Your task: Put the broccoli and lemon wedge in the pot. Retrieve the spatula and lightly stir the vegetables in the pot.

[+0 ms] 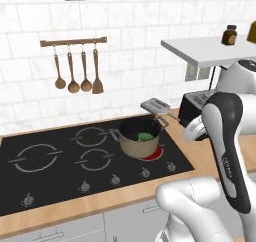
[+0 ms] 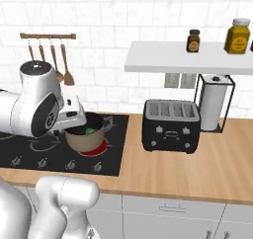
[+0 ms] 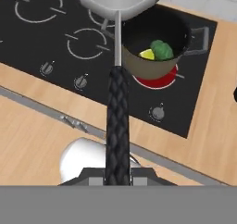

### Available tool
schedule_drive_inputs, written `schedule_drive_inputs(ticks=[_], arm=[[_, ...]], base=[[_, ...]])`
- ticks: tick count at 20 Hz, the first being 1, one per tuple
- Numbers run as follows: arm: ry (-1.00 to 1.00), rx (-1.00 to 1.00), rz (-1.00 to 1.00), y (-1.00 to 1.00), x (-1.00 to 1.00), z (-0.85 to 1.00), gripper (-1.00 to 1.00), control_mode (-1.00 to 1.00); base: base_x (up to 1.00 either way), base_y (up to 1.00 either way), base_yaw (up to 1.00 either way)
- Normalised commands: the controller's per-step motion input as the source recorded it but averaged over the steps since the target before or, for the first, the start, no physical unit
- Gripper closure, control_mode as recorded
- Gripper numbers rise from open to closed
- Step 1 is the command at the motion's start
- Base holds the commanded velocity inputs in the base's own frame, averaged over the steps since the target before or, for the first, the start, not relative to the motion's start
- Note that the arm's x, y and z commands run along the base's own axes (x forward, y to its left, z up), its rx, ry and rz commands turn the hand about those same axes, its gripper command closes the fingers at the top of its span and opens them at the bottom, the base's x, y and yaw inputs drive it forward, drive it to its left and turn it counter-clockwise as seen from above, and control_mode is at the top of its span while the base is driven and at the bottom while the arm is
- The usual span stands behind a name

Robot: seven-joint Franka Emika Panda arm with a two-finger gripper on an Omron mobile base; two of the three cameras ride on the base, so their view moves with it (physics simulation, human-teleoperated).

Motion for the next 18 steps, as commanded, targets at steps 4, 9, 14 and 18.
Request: schedule_drive_inputs(ticks=[4, 9, 14, 18], arm=[[0.14, -0.14, 0.06, 0.27, -0.02, -0.28, 1.00, -1.00], [0.19, -0.08, 0.00, 0.29, 0.52, -0.13, 1.00, -1.00], [0.24, -0.03, 0.06, 0.00, 0.57, 0.00, 1.00, -1.00], [0.00, 0.00, -0.01, 0.00, 0.20, 0.00, 1.00, -1.00]], base=[[0.00, 0.00, 0.00], [0.00, 0.00, 0.00], [0.00, 0.00, 0.00], [0.00, 0.00, 0.00]])
